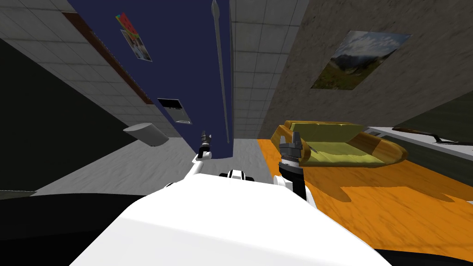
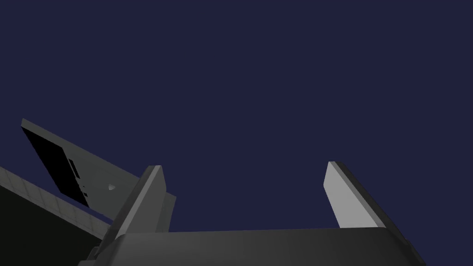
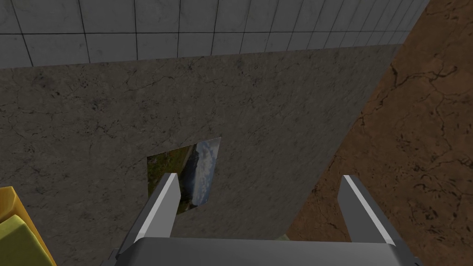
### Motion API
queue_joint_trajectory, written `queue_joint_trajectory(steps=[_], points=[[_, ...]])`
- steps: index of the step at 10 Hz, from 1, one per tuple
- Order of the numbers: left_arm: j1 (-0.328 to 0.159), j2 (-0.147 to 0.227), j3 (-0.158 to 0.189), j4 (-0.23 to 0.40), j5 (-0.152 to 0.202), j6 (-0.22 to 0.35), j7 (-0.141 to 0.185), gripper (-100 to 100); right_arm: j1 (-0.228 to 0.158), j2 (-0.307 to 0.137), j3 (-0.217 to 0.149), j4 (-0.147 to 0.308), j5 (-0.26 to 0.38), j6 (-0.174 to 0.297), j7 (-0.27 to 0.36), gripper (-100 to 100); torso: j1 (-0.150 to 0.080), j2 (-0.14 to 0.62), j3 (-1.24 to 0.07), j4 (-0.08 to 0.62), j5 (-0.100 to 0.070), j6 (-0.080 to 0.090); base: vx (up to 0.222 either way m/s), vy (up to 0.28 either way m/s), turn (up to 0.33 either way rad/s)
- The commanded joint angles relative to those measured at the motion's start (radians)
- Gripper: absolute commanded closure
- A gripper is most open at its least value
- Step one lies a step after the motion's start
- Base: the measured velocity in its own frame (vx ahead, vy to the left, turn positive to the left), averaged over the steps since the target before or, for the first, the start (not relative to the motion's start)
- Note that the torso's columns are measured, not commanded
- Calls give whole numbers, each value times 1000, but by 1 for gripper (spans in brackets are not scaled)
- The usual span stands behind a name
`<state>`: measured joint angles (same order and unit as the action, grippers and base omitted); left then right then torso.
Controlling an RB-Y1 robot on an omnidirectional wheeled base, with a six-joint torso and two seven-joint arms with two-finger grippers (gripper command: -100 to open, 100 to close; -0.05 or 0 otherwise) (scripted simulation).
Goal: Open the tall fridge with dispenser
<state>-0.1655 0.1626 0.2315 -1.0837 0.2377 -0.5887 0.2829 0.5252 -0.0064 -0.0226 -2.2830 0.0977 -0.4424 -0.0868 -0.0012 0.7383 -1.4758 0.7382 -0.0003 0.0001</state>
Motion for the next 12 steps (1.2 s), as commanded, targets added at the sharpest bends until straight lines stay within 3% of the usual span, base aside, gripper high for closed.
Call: queue_joint_trajectory(steps=[1,2,5,7,8,12], points=[[-41,-14,10,81,17,-9,5,-100,0,0,0,0,0,0,0,0,3,0,0,0,1,0,49,-128,47],[-41,-14,10,97,17,-9,5,-100,0,0,0,0,0,0,0,0,2,-1,0,0,1,0,37,-111,28],[-104,-27,24,184,40,-24,14,-100,0,0,0,0,0,0,0,0,2,0,0,0,1,0,39,-105,45],[-104,-27,24,217,40,-24,14,-100,0,0,0,0,0,0,0,0,1,0,0,0,0,0,23,-86,10],[-134,-33,30,250,51,-31,19,-100,0,0,0,0,0,0,0,0,4,1,0,0,1,0,19,-78,49],[-163,-38,36,330,62,-38,23,-100,0,0,0,0,0,0,0,0,0,-1,-1,0,0,0,23,-71,26]])
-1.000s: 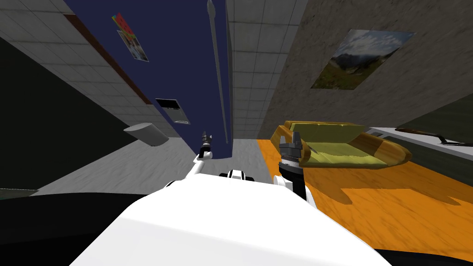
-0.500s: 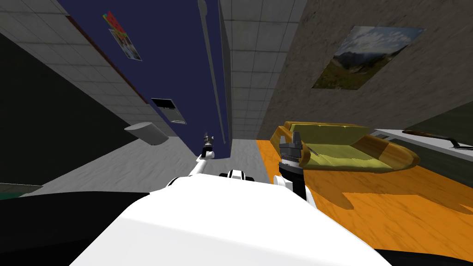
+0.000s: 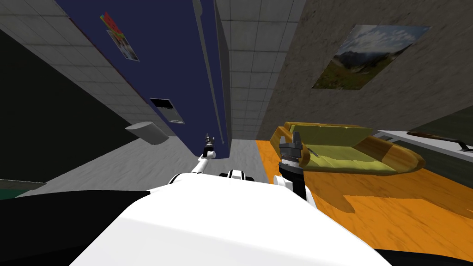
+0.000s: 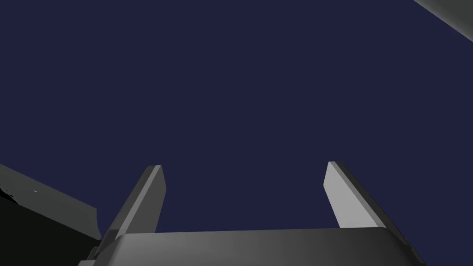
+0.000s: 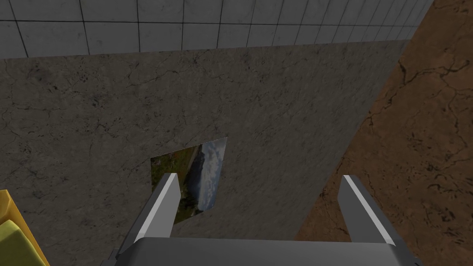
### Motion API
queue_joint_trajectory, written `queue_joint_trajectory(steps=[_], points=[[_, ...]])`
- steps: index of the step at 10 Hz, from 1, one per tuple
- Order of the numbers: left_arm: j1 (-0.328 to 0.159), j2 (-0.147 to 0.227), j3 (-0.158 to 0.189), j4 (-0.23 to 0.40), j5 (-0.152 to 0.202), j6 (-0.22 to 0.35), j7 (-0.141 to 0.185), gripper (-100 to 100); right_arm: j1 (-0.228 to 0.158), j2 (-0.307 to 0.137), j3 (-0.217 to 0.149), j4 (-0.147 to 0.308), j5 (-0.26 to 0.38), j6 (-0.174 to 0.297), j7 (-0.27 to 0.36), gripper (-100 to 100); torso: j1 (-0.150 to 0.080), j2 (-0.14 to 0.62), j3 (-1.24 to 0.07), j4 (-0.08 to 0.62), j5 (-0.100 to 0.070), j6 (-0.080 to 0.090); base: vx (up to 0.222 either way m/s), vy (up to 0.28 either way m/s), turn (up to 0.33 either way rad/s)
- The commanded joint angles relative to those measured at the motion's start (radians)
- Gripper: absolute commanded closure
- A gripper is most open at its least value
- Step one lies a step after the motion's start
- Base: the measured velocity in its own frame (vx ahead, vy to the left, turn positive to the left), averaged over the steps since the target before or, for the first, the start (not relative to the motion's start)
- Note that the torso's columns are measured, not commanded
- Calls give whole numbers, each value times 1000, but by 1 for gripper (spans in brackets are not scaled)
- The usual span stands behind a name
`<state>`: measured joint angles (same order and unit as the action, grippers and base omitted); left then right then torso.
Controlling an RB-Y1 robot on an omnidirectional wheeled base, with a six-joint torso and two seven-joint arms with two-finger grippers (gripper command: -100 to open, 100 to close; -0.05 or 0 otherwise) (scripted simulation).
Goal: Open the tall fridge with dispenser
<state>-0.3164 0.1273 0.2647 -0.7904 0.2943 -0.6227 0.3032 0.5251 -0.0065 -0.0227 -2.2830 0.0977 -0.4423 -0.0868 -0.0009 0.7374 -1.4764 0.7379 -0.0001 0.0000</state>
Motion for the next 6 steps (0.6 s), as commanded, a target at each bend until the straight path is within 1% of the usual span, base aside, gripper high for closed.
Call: queue_joint_trajectory(steps=[1,2,3,4,6], points=[[-40,-7,9,65,15,-10,6,-100,0,0,0,0,0,0,0,0,0,0,0,0,0,0,53,-102,46],[-40,-7,9,88,15,-10,6,-100,0,0,0,0,0,0,0,0,-1,-1,-1,0,0,0,36,-105,21],[-40,-7,9,89,15,-10,6,-100,0,0,0,0,0,0,0,0,0,1,0,0,0,0,1,-60,-4],[-65,-9,14,135,24,-17,10,-100,0,0,0,0,0,0,0,0,3,2,1,1,1,0,10,-67,40],[-111,-11,24,216,41,-28,17,-100,0,0,0,0,0,0,0,0,-2,-1,0,0,0,0,47,-146,66]])
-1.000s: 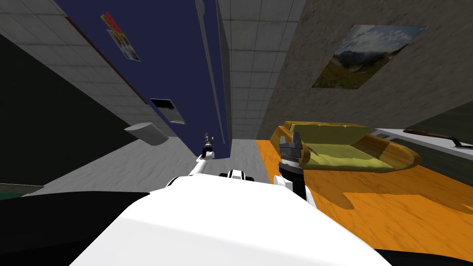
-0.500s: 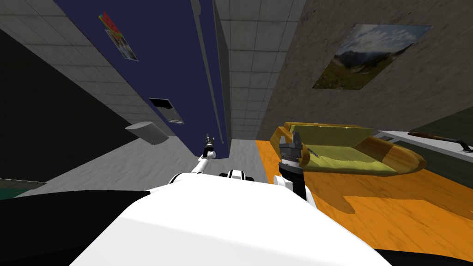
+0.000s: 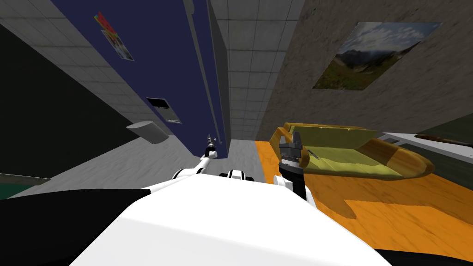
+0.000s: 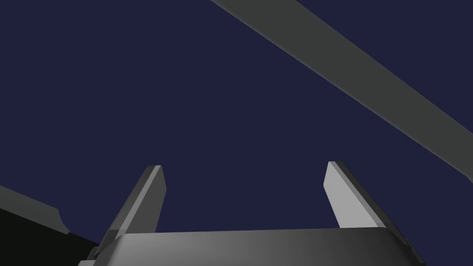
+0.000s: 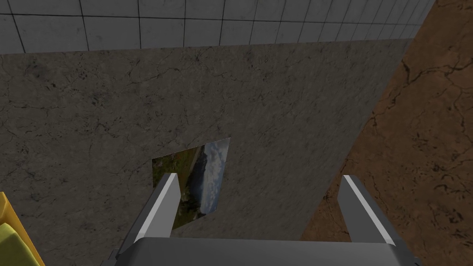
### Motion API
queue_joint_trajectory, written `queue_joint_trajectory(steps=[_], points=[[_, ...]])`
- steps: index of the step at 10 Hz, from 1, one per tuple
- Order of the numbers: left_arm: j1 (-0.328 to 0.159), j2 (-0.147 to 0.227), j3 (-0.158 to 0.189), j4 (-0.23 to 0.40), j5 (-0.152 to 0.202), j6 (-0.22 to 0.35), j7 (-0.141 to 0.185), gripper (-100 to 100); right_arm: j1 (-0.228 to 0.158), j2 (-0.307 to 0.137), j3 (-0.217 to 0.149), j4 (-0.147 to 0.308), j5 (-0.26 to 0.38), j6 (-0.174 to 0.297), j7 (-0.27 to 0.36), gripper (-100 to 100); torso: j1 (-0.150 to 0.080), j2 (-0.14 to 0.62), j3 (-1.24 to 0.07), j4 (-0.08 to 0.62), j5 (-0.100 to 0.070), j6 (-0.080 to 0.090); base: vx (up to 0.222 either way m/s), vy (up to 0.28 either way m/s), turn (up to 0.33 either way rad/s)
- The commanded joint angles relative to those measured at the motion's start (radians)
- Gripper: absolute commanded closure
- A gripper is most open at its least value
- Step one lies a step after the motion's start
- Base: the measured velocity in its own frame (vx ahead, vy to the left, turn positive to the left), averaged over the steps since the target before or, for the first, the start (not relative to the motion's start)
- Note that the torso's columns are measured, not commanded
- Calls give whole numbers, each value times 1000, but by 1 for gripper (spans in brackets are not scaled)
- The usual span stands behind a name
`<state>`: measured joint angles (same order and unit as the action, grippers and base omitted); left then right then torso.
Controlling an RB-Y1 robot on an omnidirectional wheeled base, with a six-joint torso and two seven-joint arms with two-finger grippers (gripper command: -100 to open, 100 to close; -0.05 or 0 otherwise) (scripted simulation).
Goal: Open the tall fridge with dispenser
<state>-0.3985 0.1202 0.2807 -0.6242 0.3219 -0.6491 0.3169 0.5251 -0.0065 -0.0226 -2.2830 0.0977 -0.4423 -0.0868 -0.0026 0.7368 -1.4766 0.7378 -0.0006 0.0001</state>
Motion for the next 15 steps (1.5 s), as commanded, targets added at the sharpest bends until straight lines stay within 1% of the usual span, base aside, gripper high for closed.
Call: queue_joint_trajectory(steps=[1,2,3,4,6,8,9,10,11,15], points=[[-29,-3,8,59,13,-1,3,-100,0,0,0,0,0,0,0,0,-2,0,0,0,-1,0,32,-131,15],[-49,-3,13,91,21,-6,6,-100,0,0,0,0,0,0,0,0,2,1,0,0,0,0,31,-116,25],[-49,-3,13,96,21,-6,6,-100,0,0,0,0,0,0,0,0,4,2,1,0,1,0,16,-77,20],[-67,-1,17,128,27,-11,9,-100,0,0,0,0,0,0,0,0,6,2,1,1,2,0,10,-60,33],[-93,5,23,178,37,-17,13,-100,0,0,0,0,0,0,0,0,2,1,1,0,1,0,26,-92,38],[-111,12,27,211,44,-22,15,-100,0,0,0,0,0,0,0,0,2,1,0,0,0,0,21,-85,22],[-108,12,24,207,41,-23,17,-100,0,0,0,0,0,0,0,0,3,1,1,0,1,0,7,-35,5],[-102,13,-4,192,53,-15,19,-100,0,0,0,0,0,0,0,0,6,2,1,1,1,0,36,-15,137],[-102,13,-4,192,53,-15,19,-100,0,0,0,0,0,0,0,0,6,0,0,0,1,-1,41,-16,81],[-69,17,-117,121,100,24,26,-100,0,0,0,0,0,0,0,0,2,0,0,0,0,0,73,-26,175]])
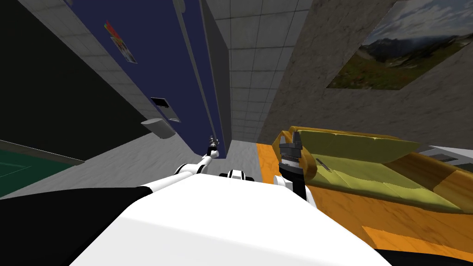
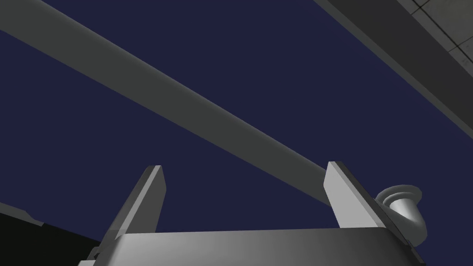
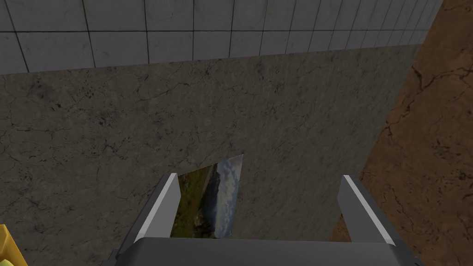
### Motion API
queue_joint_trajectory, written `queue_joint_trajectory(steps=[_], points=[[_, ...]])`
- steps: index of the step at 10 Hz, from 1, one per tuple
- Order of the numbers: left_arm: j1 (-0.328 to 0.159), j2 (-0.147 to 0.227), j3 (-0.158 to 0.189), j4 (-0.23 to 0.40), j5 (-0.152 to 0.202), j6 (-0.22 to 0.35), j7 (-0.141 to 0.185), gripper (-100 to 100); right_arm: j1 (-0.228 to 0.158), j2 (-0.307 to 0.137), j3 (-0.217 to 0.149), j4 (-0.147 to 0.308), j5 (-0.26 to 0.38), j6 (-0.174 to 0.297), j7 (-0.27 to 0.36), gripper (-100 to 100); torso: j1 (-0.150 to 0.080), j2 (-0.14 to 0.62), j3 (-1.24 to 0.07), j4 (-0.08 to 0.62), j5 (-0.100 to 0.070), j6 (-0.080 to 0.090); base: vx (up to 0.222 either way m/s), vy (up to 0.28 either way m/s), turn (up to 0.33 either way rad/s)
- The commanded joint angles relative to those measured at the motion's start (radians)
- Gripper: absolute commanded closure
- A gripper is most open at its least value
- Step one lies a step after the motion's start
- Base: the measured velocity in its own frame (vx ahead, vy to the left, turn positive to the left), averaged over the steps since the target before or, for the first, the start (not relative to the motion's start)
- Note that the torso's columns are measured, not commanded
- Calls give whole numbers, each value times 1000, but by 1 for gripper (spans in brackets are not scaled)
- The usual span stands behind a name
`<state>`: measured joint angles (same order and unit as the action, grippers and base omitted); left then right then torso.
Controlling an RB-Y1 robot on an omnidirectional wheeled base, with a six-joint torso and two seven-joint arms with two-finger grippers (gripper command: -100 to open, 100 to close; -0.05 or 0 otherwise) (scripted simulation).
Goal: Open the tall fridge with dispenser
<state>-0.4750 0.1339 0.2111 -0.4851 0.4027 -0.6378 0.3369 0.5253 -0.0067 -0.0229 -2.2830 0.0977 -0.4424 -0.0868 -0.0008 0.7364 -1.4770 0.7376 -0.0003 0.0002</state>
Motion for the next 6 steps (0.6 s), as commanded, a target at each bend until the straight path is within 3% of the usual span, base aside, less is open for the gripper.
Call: queue_joint_trajectory(steps=[1,2,3,6], points=[[16,4,-75,-36,30,22,7,-100,0,0,0,0,0,0,0,0,1,0,0,0,0,0,78,-37,181],[24,5,-103,-54,42,32,9,-100,0,0,0,0,0,0,0,0,2,-1,0,1,0,1,62,-40,220],[24,5,-103,-54,42,32,9,-100,0,0,0,0,0,0,0,0,2,-2,-1,1,1,2,42,-26,79],[49,8,-188,-108,77,61,14,-100,0,0,0,0,0,0,0,0,2,-3,-1,1,0,1,53,-30,171]])
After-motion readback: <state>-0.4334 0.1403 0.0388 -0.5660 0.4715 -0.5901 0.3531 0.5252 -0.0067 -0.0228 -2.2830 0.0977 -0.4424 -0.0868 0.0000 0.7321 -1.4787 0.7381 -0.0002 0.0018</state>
